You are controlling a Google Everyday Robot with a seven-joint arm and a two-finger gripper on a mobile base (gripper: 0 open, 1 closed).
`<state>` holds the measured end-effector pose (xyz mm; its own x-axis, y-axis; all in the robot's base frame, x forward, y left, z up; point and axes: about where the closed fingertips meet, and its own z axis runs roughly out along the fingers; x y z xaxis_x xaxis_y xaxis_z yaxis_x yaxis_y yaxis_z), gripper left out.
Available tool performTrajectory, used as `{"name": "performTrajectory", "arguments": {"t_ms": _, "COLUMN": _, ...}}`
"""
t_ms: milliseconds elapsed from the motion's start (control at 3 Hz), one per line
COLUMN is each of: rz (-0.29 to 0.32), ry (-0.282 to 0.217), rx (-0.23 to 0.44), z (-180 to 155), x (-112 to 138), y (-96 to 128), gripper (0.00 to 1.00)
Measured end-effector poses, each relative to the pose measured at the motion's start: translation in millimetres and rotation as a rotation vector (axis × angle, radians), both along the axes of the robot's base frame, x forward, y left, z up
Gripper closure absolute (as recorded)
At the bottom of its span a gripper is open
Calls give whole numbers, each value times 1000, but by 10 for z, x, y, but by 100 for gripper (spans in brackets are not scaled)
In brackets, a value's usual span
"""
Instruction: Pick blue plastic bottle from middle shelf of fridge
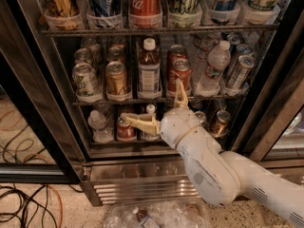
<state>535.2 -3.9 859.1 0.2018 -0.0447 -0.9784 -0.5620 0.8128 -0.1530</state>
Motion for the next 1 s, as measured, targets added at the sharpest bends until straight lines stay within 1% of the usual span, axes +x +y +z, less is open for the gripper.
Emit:
{"name": "performTrajectory", "arguments": {"t_ms": 333, "rz": -3, "ry": 53, "rx": -41, "z": -39, "x": -23, "y": 33, "gripper": 0}}
{"name": "performTrajectory", "arguments": {"t_ms": 667, "rz": 19, "ry": 98, "rx": -52, "z": 12, "x": -87, "y": 101, "gripper": 0}}
{"name": "performTrajectory", "arguments": {"t_ms": 1000, "rz": 36, "ry": 84, "rx": -66, "z": 10, "x": -107, "y": 140, "gripper": 0}}
